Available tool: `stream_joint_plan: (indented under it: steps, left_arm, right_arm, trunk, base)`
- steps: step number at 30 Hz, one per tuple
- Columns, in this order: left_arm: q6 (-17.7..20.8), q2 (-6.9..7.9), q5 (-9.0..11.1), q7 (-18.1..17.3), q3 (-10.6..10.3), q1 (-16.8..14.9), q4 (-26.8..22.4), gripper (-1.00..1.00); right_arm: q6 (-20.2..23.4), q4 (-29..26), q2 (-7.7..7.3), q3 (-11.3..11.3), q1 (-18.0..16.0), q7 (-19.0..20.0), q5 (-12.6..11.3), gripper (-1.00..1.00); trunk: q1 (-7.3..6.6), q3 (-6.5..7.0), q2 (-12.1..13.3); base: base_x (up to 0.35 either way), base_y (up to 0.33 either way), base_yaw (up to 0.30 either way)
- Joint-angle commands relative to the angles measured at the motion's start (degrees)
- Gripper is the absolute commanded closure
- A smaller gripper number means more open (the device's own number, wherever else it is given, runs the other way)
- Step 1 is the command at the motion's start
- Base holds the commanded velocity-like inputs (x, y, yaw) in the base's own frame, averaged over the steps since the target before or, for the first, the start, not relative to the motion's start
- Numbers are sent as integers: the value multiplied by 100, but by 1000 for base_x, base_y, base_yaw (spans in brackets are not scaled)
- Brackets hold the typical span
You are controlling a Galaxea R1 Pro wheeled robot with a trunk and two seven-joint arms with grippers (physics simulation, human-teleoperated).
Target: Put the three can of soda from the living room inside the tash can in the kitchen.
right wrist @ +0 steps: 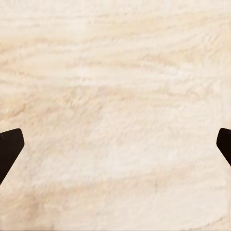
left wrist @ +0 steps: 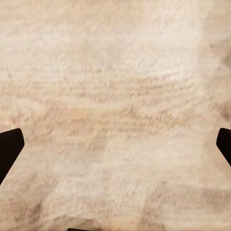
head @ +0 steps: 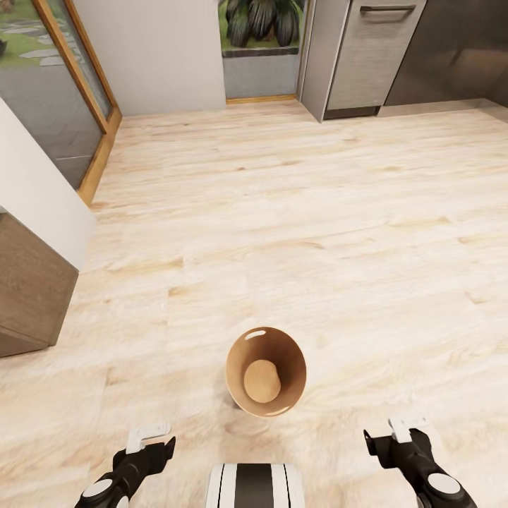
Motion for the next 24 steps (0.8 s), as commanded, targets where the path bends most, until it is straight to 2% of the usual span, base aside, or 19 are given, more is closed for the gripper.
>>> stream_joint_plan:
  steps: [1, 2, 11, 22, 24]
  left_arm:
    - [-1, 0, 1, -2, 0, -1, 2, -100]
    - [-2, 0, 2, -6, 0, -1, 9, -100]
    - [-17, 7, 4, -16, 0, 0, 29, -100]
    - [-248, 15, 4, -20, 0, -2, 193, -100]
    - [-318, 20, 4, -20, 0, -1, 265, -100]
  right_arm:
    - [-2, -1, -14, -5, -1, 33, 0, -100]
    - [-5, -5, -36, -12, -2, 340, 0, -100]
    - [30, -10, -70, -24, -265, 853, -8, -100]
    - [331, -4, -40, -25, -657, 1092, -65, -100]
    - [388, -4, -52, -27, -695, 1338, -77, -100]
  trunk:
    - [0, 0, 0]
    - [0, 0, 0]
    - [0, 0, 0]
    - [0, 0, 0]
    - [0, 0, 0]
  base:
    - [0, 0, 0]
    - [0, 0, 0]
    - [0, 0, 0]
    - [0, 0, 0]
    - [0, 0, 0]
